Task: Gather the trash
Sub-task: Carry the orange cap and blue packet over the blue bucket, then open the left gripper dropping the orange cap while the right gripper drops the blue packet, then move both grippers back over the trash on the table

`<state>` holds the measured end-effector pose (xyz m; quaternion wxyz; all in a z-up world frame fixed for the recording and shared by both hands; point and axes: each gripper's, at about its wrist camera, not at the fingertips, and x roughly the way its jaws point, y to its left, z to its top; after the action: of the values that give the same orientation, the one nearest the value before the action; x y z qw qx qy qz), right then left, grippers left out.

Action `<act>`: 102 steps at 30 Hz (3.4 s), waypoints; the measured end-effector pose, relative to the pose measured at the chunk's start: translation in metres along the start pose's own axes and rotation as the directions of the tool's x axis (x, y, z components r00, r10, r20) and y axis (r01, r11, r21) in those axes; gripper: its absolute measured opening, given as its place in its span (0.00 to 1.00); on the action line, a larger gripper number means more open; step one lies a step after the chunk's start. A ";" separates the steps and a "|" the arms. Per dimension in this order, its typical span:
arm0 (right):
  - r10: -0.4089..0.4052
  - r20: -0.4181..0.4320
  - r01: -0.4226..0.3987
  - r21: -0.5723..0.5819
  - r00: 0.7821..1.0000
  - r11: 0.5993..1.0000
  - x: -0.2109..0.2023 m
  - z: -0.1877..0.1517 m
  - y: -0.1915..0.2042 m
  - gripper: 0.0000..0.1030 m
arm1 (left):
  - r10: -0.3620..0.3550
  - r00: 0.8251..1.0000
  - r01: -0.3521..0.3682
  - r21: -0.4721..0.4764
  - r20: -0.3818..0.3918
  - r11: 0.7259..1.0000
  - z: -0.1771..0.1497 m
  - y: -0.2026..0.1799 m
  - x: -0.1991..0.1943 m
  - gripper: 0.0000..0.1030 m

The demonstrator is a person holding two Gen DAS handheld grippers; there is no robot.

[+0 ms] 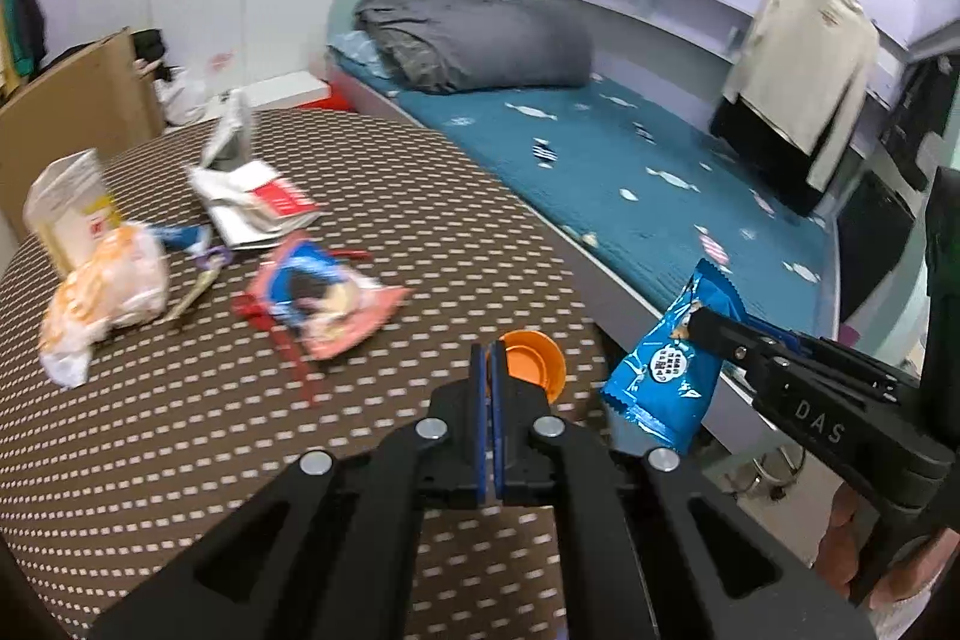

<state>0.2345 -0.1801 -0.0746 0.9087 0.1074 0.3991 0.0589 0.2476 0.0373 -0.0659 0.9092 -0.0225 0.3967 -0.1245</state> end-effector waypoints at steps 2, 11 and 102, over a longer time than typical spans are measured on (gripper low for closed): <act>-0.018 0.003 0.018 0.022 1.000 1.000 -0.004 -0.001 -0.014 0.22 | -0.021 1.000 0.021 0.027 -0.008 0.999 0.001 -0.016 0.006 0.02; -0.120 -0.007 0.119 0.134 0.993 0.984 -0.015 -0.014 -0.080 0.22 | -0.090 0.995 0.096 0.129 -0.052 0.987 0.002 -0.082 0.033 0.02; -0.283 0.042 0.271 0.189 0.958 0.944 -0.048 -0.021 -0.102 0.83 | -0.009 1.000 0.003 0.188 0.028 0.982 0.009 -0.113 0.028 0.72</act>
<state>0.1888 -0.2848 -0.0789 0.9074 0.1344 0.3827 -0.1096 0.2488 -0.0800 -0.0643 0.9125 0.0605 0.3700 -0.1639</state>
